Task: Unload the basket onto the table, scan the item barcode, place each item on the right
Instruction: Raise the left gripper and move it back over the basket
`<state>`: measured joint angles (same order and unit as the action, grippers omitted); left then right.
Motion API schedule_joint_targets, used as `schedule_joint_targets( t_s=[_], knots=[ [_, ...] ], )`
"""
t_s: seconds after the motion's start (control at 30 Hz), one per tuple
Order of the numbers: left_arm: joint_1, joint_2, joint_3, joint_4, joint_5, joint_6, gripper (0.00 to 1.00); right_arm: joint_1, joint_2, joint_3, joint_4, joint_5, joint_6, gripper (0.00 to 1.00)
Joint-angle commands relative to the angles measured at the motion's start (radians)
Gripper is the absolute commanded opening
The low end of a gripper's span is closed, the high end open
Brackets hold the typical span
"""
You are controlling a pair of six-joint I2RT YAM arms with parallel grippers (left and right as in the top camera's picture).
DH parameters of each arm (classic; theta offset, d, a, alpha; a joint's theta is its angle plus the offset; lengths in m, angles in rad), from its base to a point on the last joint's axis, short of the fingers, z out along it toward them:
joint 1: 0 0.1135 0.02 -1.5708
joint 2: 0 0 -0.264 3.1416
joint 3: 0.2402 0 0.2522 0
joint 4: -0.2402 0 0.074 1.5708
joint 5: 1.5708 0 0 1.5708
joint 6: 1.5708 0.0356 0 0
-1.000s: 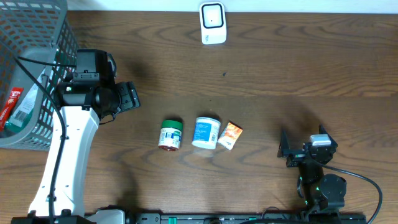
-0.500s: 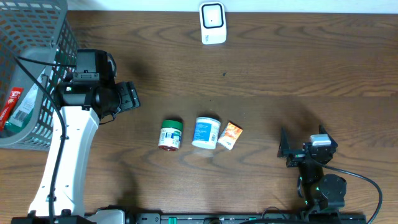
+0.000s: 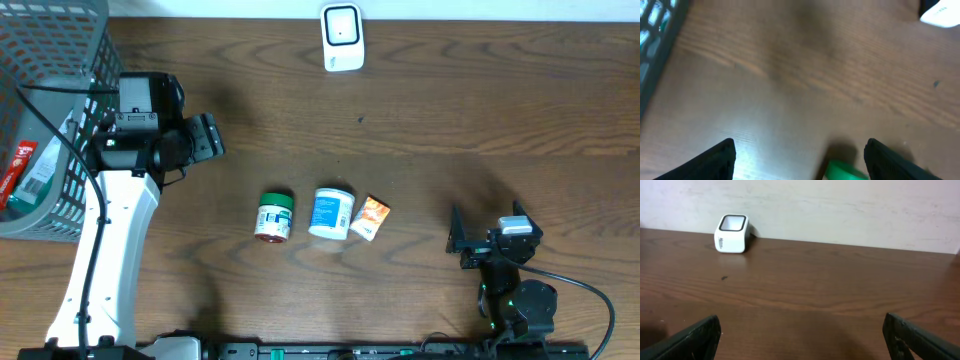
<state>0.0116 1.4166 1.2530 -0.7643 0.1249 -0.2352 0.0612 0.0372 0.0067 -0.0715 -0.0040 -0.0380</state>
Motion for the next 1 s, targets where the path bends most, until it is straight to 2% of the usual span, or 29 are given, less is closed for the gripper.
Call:
schedule_joint_targets(
  t_s=[0.0, 0.13, 0.27, 0.4, 0.53, 0.6, 0.97],
  knots=[
    [0.004, 0.007, 0.041, 0.013, -0.006, 0.013, 0.8, -0.008, -0.004, -0.001, -0.006, -0.001, -0.004, 0.99],
    [0.005, 0.008, 0.196, -0.093, -0.032, 0.024, 0.79, -0.008, -0.004, -0.001, -0.006, -0.001, -0.004, 0.99],
    [0.006, 0.015, 0.546, -0.271, -0.167, 0.043, 0.79, -0.008, -0.004, -0.001, -0.006, -0.001, -0.004, 0.99],
    [0.056, 0.048, 0.753, -0.296, -0.247, 0.043, 0.79, -0.008, -0.004, -0.001, -0.006, -0.001, -0.004, 0.99],
    [0.142, 0.054, 0.771, -0.157, -0.409, 0.047, 0.79, -0.008, -0.004, -0.001, -0.006, -0.001, -0.004, 0.99],
    [0.18, 0.068, 0.771, -0.124, -0.444, 0.047, 0.79, -0.008, -0.004, -0.001, -0.006, -0.001, -0.004, 0.99],
    [0.44, 0.275, 0.76, -0.138, -0.451, 0.047, 0.79, -0.008, -0.004, -0.001, -0.006, -0.001, -0.004, 0.99]
  ],
)
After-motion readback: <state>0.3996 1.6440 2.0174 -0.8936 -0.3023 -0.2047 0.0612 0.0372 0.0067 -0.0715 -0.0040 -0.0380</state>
